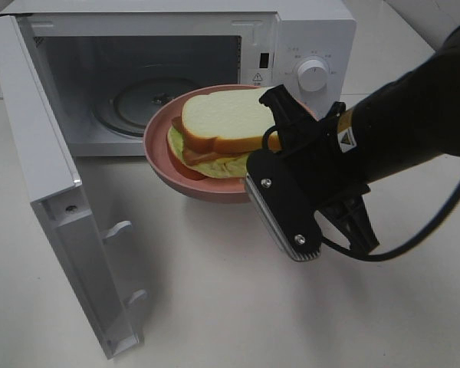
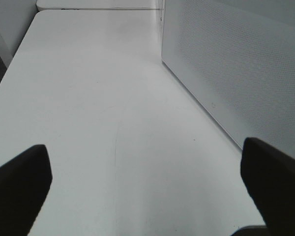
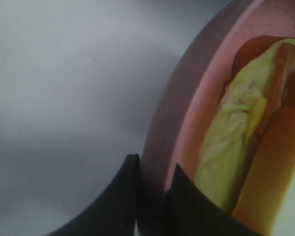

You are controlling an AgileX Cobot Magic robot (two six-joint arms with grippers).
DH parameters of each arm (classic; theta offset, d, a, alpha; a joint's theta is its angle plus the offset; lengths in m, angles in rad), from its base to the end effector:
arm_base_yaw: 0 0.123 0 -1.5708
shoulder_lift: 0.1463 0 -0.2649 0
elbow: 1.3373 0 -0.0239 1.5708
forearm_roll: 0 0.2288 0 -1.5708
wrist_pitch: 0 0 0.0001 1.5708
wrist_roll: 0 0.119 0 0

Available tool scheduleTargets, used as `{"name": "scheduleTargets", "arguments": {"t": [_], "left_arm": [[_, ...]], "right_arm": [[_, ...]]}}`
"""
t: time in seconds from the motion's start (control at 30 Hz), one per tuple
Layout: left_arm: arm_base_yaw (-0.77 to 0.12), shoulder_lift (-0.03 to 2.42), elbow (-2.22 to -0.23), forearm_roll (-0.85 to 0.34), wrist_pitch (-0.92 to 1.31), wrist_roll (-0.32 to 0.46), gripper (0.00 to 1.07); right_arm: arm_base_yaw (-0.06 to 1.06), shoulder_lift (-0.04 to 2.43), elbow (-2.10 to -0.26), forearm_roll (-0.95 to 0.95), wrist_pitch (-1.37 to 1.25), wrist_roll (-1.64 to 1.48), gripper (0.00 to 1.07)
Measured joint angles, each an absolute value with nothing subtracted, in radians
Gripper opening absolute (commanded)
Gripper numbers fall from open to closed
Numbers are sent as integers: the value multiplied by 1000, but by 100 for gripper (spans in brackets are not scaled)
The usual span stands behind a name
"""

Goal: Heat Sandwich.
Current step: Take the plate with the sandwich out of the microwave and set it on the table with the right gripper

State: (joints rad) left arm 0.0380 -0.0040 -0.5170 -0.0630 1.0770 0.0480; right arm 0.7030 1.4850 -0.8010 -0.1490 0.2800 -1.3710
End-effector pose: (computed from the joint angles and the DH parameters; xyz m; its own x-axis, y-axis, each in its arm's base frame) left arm 0.0181 -0.0059 0.2572 -0.4505 0.0010 -0.8928 0.0197 0.9998 -0.0088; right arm 0.2282 0.1869 0.1874 0.5918 -0.8060 -0.0048 -0.6194 -0.4509 -0.6426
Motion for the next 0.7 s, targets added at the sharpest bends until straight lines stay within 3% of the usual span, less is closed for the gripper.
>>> {"name": "scheduleTargets", "arguments": {"t": [0.7], "left_arm": [[38, -4, -517, -63, 1077, 48, 100]], "right_arm": [[703, 1124, -533, -152, 372, -1297, 0]]}}
